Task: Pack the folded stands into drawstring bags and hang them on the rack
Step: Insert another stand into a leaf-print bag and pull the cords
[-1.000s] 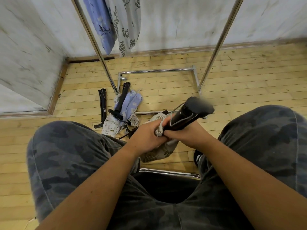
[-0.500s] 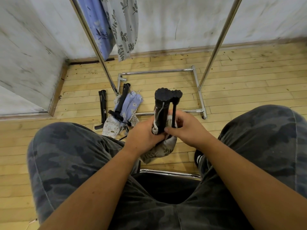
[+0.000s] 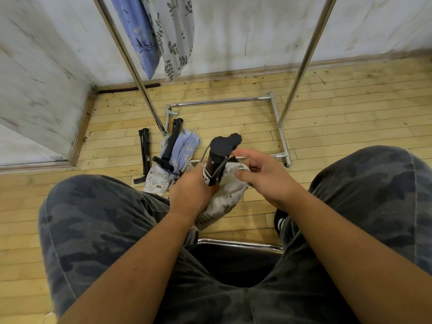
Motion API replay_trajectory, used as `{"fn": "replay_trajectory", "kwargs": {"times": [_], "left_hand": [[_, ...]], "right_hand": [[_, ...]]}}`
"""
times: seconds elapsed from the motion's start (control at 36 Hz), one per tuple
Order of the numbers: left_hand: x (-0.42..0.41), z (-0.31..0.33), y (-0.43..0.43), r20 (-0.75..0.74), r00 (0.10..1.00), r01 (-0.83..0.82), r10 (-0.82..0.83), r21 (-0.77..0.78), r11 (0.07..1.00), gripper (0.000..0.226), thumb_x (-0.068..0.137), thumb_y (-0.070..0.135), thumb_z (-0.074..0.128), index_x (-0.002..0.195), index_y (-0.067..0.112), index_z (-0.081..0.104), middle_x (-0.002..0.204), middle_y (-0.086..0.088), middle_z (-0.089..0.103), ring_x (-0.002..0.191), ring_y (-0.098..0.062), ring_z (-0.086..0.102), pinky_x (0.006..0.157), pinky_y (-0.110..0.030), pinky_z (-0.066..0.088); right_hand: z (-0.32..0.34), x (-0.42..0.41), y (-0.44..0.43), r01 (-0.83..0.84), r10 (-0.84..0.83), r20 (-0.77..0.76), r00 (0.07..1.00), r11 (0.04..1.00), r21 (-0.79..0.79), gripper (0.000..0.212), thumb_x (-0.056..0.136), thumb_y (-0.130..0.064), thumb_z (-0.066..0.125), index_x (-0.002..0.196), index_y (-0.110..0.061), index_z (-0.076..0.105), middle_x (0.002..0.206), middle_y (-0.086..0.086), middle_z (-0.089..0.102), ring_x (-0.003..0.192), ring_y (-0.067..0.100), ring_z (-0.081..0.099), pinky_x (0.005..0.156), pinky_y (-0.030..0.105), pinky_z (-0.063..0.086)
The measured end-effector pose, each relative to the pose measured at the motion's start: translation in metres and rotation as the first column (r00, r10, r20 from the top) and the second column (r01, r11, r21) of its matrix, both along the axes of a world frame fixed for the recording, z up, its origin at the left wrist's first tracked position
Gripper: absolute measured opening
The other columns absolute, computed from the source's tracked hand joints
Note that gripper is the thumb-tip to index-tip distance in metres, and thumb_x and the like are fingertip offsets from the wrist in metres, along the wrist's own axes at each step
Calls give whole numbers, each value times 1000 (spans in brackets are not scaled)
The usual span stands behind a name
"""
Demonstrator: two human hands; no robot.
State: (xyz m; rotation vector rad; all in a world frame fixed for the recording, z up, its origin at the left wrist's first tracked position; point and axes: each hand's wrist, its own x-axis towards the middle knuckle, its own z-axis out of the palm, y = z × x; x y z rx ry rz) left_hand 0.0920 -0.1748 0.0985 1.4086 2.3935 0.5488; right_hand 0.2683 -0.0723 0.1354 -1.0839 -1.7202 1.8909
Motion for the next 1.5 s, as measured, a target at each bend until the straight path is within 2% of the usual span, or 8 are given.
{"fn": "replay_trajectory", "kwargs": {"times": [0.19,0.44,0.56,0.78,0.97,1.14,1.28,1.5], "left_hand": [[3,-2,-2,-129,991,38,-41,-22,999,52,96,42,62,145,38,44,92,-2,71,87,-33,68,63,-34,40],[-3,-15,-1,141,985,114,-104,-63,991,54,93,49,62,141,30,46,107,-3,73,95,-30,69,74,-43,56],[-9,-23,1,189,974,139,-126,-60,988,44,93,22,67,135,26,56,107,-7,73,95,-33,67,72,-39,53],[-10,-21,7,388,921,54,-34,-40,998,30,97,18,66,80,40,53,79,16,58,75,-10,54,61,-18,36],[-19,-19,4,519,851,-37,82,-96,995,20,98,23,64,113,35,68,95,15,67,87,-4,63,64,-16,42],[-17,-9,4,631,749,-154,200,-128,980,11,99,31,67,110,29,67,96,12,69,87,-4,66,58,-8,43],[-13,-6,6,699,689,-165,193,-109,980,16,95,30,73,110,31,70,103,7,76,90,-6,73,80,-26,60],[-20,-12,3,444,870,-64,214,-329,942,57,90,19,66,144,25,50,133,0,60,113,-21,60,83,-29,50]], "right_hand": [[8,-1,-3,-39,28,-122,992,995,-91,50,89,0,67,132,-26,68,115,39,63,114,54,61,105,69,45],[14,-1,-6,-108,108,-42,993,994,-11,54,95,-4,71,139,-34,64,107,39,63,102,47,66,100,58,51],[8,0,-4,-57,53,65,996,997,59,40,92,-5,73,122,-32,73,95,31,63,93,44,64,96,58,53],[-3,5,7,54,-60,122,991,997,49,37,92,-6,71,111,-38,75,97,30,65,96,44,66,96,64,53],[-4,7,8,36,-43,150,988,998,53,36,89,5,66,105,-24,78,106,31,65,89,31,62,97,52,55],[-5,9,11,140,-153,206,967,987,77,50,84,16,58,87,-29,78,84,12,60,78,22,51,75,36,51],[3,10,9,181,-203,221,954,977,114,43,88,17,55,102,-17,78,52,-19,51,48,-4,45,51,5,39],[-5,7,11,234,-275,222,935,953,194,37,87,6,64,98,-27,76,67,-5,43,66,13,38,62,27,39]]}}
